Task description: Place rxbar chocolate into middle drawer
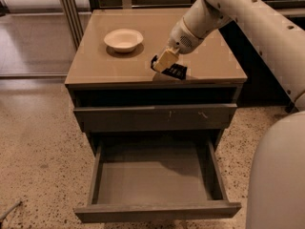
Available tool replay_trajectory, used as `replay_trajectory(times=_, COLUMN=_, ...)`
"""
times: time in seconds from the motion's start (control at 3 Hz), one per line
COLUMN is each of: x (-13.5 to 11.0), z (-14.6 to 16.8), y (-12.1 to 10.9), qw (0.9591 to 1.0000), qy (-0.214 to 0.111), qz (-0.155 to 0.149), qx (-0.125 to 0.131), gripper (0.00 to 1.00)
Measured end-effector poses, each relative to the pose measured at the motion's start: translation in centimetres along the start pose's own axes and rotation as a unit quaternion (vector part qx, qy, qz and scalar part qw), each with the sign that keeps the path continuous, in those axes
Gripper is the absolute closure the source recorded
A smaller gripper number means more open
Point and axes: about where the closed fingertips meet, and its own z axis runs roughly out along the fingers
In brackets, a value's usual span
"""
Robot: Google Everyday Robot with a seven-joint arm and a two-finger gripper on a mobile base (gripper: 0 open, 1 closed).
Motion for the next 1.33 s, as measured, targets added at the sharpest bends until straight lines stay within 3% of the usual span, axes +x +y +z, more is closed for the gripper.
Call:
replay_trajectory(times=0.33, x=0.0, z=0.1, y=0.0, qw=1.0000, qy=-0.001, qz=0.000, qx=0.001, gripper=1.00)
replay_trajectory(times=0.67, x=-0.9, z=-0.7, y=2.2, qw=0.9992, qy=-0.001, qz=-0.035, qx=-0.017, gripper=1.00)
replay_trajectory(times=1.0, x=-1.5, z=-1.9, y=6.4, qw=0.9965, qy=0.002, qz=-0.065, qx=-0.053, gripper=1.00)
replay_trajectory(times=1.33, x=-0.3, z=-1.4, y=9.9, qw=0.9929, qy=0.003, qz=-0.087, qx=-0.082, gripper=1.00)
